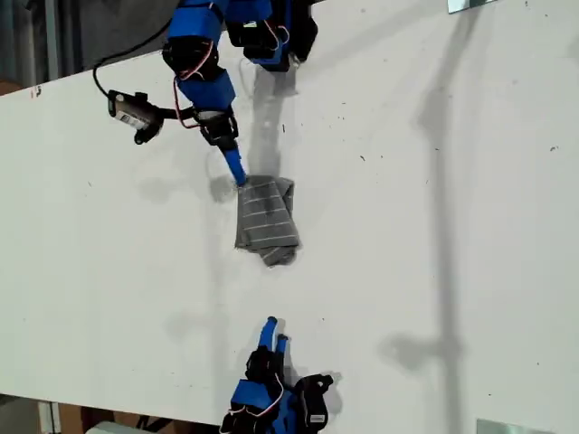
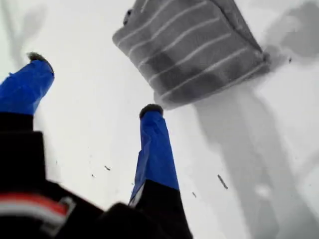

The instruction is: Grasp corners of a square towel and fold twice.

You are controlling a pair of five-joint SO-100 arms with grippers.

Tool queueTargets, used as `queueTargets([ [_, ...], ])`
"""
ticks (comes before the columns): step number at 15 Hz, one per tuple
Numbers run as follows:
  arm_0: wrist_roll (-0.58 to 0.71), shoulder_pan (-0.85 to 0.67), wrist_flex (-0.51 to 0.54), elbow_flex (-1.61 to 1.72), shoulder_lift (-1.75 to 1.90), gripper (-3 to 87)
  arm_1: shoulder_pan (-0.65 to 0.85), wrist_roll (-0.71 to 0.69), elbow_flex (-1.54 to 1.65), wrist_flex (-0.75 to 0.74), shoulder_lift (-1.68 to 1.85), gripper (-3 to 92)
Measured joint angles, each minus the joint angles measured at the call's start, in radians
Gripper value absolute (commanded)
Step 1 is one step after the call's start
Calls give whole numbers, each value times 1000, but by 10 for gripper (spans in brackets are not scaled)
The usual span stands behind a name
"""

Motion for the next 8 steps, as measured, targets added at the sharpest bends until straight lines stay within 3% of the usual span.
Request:
queueTargets([
  [2,9,-11,0,2,11,237,-58,163,334,18,333,357],
  [4,9,-11,0,3,20,236,-129,305,483,209,733,370],
  [8,34,-117,0,6,31,236,-186,532,554,305,851,272],
])
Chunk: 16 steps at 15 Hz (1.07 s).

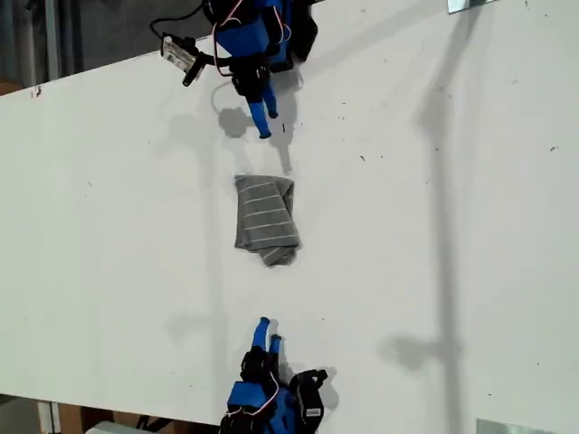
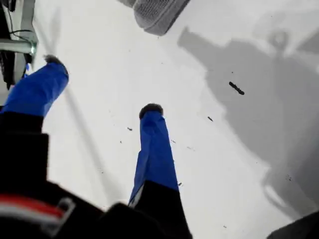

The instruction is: Grasp corners of a square towel and fold twice.

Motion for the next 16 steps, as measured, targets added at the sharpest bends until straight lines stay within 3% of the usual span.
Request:
queueTargets([
  [2,35,-41,0,2,6,235,-37,132,77,0,-2,215],
  [6,239,-28,-15,17,8,223,-78,11,101,20,-2,215],
  [9,479,-20,-25,23,8,200,-78,-31,101,26,-2,215],
  [16,503,-18,-25,23,8,192,-78,-31,101,26,-2,215],
])
